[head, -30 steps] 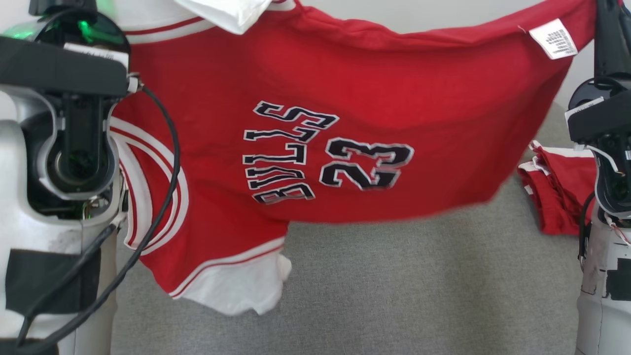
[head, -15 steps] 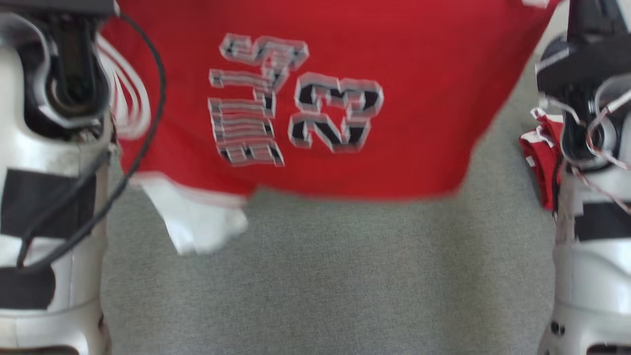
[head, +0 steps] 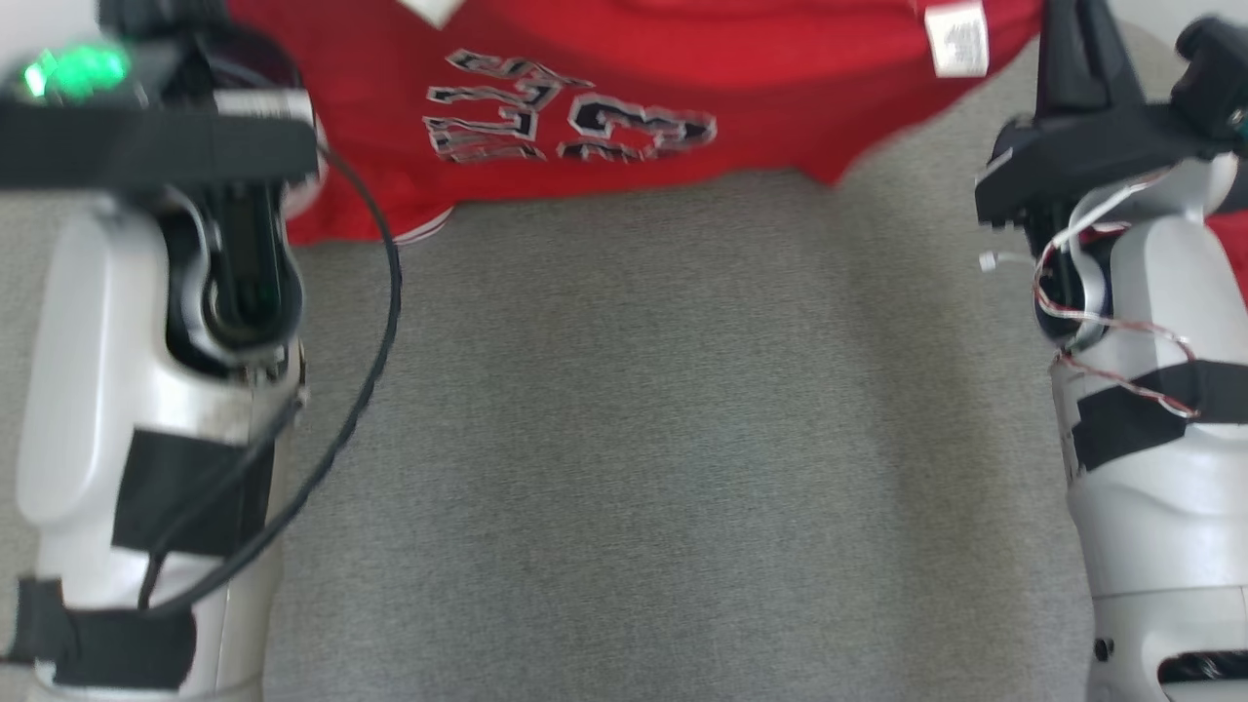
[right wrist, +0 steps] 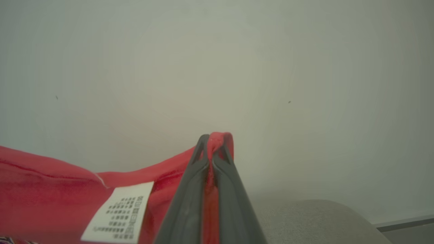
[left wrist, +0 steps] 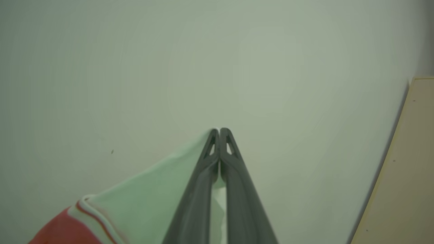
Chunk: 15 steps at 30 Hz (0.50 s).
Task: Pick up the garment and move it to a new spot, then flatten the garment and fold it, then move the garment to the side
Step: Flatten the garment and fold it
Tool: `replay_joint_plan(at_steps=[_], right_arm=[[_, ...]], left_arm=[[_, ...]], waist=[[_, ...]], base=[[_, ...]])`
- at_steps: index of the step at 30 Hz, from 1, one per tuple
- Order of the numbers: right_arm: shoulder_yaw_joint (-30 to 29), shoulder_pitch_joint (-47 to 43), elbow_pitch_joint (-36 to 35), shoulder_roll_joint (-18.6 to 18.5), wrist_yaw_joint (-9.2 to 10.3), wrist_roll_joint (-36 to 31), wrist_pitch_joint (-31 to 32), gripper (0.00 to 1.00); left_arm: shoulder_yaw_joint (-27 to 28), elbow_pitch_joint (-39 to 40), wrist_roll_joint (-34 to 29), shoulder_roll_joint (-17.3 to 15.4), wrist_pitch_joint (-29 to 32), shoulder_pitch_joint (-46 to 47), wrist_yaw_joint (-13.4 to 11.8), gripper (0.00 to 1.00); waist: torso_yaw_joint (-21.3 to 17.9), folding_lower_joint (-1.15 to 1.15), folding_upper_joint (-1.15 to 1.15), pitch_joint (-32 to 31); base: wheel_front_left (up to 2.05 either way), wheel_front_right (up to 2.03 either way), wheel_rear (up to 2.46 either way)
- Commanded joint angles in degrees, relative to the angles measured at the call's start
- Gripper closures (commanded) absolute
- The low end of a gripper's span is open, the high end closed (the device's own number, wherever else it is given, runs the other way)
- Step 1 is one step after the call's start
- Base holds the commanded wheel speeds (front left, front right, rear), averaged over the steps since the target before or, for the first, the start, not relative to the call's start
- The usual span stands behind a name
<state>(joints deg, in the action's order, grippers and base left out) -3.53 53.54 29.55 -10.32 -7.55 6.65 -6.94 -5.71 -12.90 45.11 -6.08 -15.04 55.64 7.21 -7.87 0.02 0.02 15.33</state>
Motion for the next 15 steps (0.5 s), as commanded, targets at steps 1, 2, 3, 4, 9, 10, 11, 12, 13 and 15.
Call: replay_joint_plan(at_steps=[1,2,3,4,9,10,11,12,13,15], right_arm=[[0.76,-1.20,0.72,-0.84,0.15,0.86,0.73,1.00],[1.13,-1.79,1.02,-1.32,0.15,1.20,0.96,1.00],[1.33,-2.51,1.31,-1.72,0.15,1.87,1.33,1.00],[1.56,-3.28,1.43,-2.12,0.15,2.41,1.61,1.00],[2.82,-6.82,1.08,-3.33,0.15,4.60,4.45,1.00],[3.50,-7.86,1.09,-3.33,0.15,5.34,5.70,1.00],[4.06,-8.75,0.91,-3.45,0.15,6.39,6.88,1.00],[4.53,-9.78,0.73,-3.70,0.15,7.14,8.28,1.00],[4.70,-12.12,0.05,-4.25,0.15,8.77,10.80,1.00],[4.59,-14.76,-1.40,-4.86,0.15,10.05,13.06,1.00]], left_arm=[[-0.14,0.66,0.70,-0.78,-0.15,-2.60,0.29,1.00],[0.07,0.89,1.20,-0.94,-0.14,-4.22,0.26,1.00],[0.17,1.25,1.86,-0.93,-0.15,-5.79,0.27,1.00],[0.45,1.68,2.38,-0.96,-0.15,-7.16,0.27,1.00],[0.26,2.77,4.39,-1.37,-0.15,-13.73,0.28,1.00],[-0.17,2.69,5.16,-1.47,-0.15,-15.26,0.28,1.00],[-0.65,2.79,5.82,-1.82,-0.16,-16.75,0.29,1.00],[-0.92,2.95,7.11,-1.96,-0.05,-18.37,0.29,1.00],[-1.97,3.86,9.42,-2.33,1.63,-21.77,0.28,1.00],[-3.08,5.56,13.06,-2.86,4.58,-25.84,0.28,1.00]], waist=[[1.16,-0.02,-0.02,0.92],[1.35,-0.02,-0.02,0.85],[1.56,-0.02,-0.02,0.64],[1.76,-0.02,-0.02,0.36],[2.37,-0.02,-0.02,-1.82],[2.45,-0.02,-0.02,-2.36],[2.51,-0.02,-0.02,-2.84],[2.53,-0.02,-0.02,-3.33],[2.63,-0.02,-0.02,-4.39],[2.83,-0.02,-0.02,-5.43]], base=[[0.00,0.00,0.00],[0.00,0.00,0.00],[0.00,0.00,0.00],[0.00,0.00,0.00],[0.00,0.00,0.00],[0.00,0.00,0.00],[0.00,0.00,0.00],[0.00,0.00,0.00],[0.00,0.00,0.00],[0.00,0.00,0.00]])
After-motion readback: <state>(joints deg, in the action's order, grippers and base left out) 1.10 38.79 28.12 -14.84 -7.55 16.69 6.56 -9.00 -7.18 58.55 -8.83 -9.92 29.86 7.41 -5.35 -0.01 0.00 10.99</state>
